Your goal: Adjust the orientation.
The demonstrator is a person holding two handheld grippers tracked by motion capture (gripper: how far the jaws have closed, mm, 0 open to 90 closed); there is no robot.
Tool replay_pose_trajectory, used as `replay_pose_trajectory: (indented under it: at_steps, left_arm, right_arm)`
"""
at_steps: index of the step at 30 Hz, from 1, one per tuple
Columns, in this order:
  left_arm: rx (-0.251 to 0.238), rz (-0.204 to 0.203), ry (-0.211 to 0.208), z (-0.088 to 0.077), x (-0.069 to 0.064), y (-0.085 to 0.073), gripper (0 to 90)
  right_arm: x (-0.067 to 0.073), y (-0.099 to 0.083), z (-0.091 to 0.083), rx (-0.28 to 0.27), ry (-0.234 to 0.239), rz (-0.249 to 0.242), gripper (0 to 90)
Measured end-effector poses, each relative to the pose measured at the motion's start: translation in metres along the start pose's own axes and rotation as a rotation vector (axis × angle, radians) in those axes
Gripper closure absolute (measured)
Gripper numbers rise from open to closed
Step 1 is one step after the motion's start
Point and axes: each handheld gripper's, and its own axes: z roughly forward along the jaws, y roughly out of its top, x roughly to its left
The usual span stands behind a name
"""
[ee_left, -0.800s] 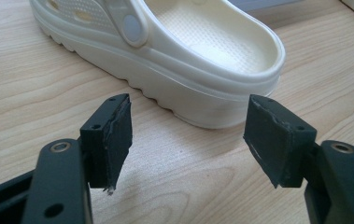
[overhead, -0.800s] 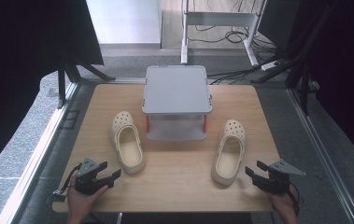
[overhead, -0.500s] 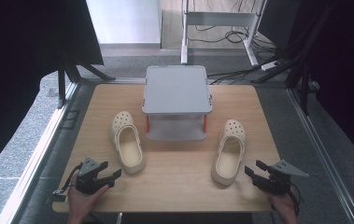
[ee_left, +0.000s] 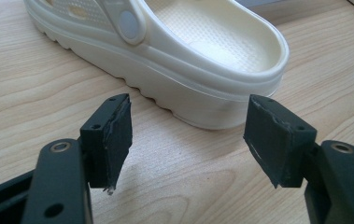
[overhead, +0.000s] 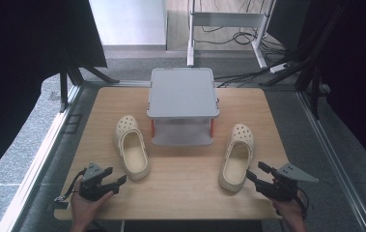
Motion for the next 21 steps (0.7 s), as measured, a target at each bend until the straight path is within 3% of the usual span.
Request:
replay_pose_trajectory:
  at_steps: [4,13,19,21]
  left_arm:
    - [0.000,-0.001,-0.003,0.000,0.000,0.000,32.9]
    - [-0.006,-0.009,-0.008,-0.002,0.001,0.001,32.6]
    - [-0.005,-0.005,-0.011,-0.002,0.001,0.001,32.5]
    - [-0.005,0.000,-0.016,-0.001,0.001,0.001,32.5]
  right_arm:
    - [0.013,0.013,0.004,-0.024,0.033,-0.009,37.9]
    - [0.038,0.030,0.030,0.005,0.107,-0.063,38.4]
    - [0.057,0.037,0.052,0.015,0.151,-0.083,38.9]
    - [0.067,0.038,0.065,0.042,0.173,-0.102,39.4]
